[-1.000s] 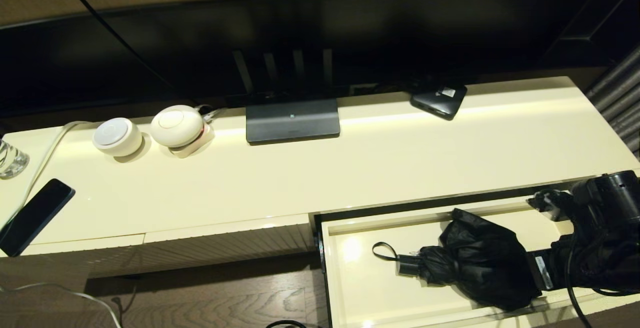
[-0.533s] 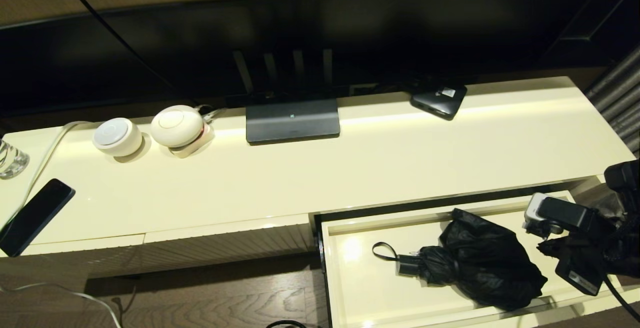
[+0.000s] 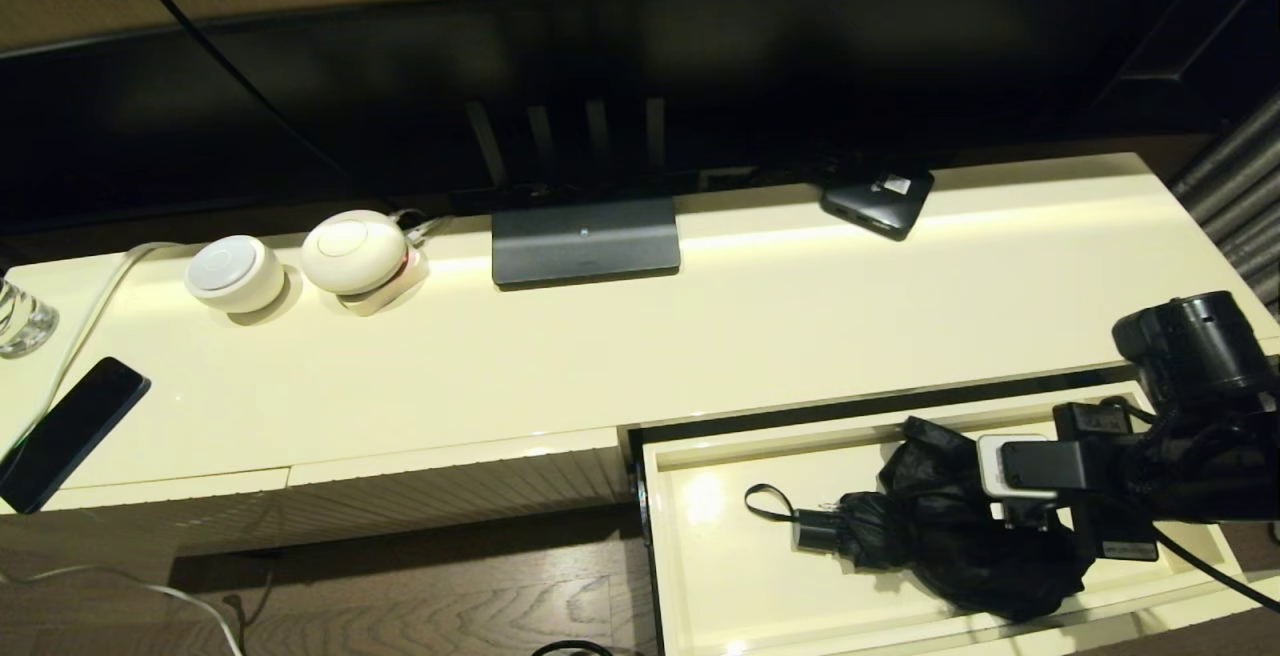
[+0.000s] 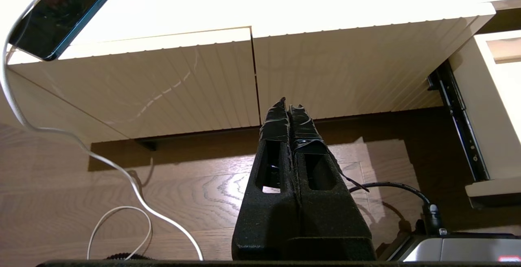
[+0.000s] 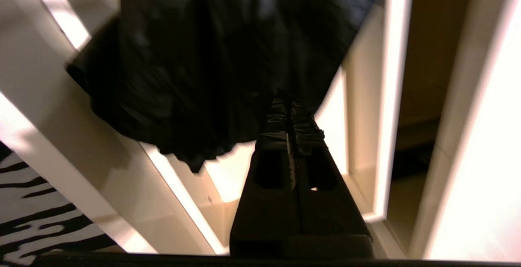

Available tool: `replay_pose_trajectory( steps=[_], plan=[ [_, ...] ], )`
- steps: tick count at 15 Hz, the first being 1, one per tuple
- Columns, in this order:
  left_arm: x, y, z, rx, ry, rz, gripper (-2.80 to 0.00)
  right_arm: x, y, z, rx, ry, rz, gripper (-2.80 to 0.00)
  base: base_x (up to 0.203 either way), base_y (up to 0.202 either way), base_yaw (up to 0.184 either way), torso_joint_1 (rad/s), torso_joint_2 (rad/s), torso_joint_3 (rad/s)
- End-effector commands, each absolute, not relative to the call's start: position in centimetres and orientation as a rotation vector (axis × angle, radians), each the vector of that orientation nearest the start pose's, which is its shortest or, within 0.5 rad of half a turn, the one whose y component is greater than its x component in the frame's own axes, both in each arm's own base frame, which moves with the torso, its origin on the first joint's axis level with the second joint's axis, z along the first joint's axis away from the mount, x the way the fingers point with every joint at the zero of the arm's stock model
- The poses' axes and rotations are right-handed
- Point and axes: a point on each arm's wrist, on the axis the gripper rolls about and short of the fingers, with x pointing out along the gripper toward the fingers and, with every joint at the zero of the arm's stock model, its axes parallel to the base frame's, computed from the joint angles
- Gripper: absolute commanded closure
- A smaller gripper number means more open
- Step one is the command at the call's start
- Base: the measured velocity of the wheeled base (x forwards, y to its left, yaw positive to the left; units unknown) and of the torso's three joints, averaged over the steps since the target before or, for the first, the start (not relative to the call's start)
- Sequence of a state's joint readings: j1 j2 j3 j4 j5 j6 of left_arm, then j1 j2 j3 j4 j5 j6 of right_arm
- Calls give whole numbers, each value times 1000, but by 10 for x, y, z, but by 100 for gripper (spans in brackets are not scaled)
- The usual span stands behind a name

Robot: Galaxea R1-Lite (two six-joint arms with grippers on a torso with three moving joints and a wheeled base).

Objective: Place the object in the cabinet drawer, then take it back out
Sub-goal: Take the umbrella out of the drawer and put it on the table

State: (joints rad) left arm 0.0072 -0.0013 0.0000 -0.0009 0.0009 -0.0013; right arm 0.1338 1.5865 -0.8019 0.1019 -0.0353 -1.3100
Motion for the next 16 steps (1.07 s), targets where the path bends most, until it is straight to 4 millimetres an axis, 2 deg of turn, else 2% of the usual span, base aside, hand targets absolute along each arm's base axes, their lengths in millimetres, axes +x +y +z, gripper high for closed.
replay_pose_trajectory(
  steps=[1, 4, 8, 10, 16],
  plan=[
    [-23, 0, 75, -2, 3, 9, 0, 256, 36, 133, -1289, 754, 718, -280, 0, 0, 0, 0, 0, 0],
    [-23, 0, 75, -2, 3, 9, 0, 256, 36, 133, -1291, 791, 754, -280, 0, 0, 0, 0, 0, 0],
    [-23, 0, 75, -2, 2, 9, 0, 261, 34, 147, -1329, 745, 754, -280, 0, 0, 0, 0, 0, 0],
    [-23, 0, 75, -2, 2, 9, 0, 260, 28, 152, -1376, 775, 804, -280, 0, 0, 0, 0, 0, 0],
    [-23, 0, 75, -2, 3, 9, 0, 267, 26, 162, -1375, 837, 875, -280, 0, 0, 0, 0, 0, 0]
  ],
)
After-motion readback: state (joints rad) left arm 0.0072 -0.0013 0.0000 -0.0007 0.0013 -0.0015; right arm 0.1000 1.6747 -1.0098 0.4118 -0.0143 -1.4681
